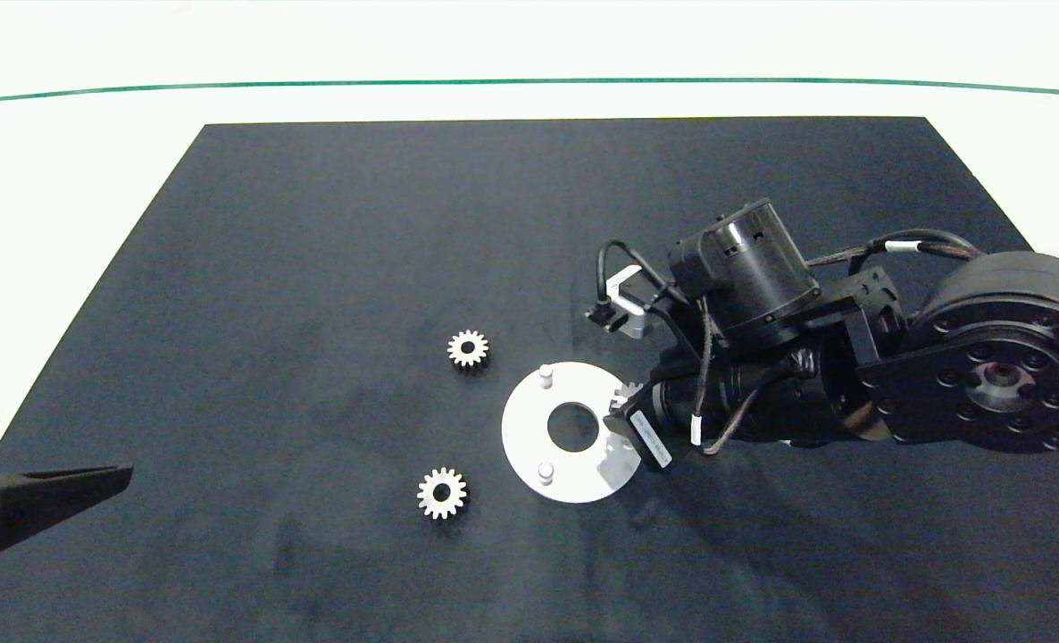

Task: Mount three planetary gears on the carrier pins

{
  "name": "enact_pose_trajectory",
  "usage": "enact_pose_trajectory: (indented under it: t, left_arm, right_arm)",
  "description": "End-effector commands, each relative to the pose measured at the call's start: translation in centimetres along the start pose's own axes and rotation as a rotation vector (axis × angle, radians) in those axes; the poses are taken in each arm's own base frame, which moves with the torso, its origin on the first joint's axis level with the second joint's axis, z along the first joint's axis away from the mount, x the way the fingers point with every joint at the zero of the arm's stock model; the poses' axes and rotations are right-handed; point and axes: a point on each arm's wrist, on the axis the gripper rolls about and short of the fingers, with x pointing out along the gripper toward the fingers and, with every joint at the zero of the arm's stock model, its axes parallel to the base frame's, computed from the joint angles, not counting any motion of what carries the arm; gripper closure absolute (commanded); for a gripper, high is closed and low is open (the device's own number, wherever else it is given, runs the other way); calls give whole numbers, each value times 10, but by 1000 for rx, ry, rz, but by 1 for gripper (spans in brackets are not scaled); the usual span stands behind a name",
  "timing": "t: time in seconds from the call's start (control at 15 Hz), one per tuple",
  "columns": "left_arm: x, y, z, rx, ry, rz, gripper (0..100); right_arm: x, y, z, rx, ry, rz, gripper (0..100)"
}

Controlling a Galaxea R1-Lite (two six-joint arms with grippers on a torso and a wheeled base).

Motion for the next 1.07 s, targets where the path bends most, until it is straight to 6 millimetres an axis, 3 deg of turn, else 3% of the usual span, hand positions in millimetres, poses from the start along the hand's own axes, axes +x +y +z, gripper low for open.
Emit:
enact_pose_trajectory:
  t: [0.07, 1.07]
  left_arm:
    - [0, 0, 0, 1, 4, 1, 0]
    - [0, 0, 0, 1, 4, 1, 0]
  right_arm:
    - [-4, 0, 0, -2, -10, 0, 100]
    - [1, 2, -2, -6, 5, 0, 100]
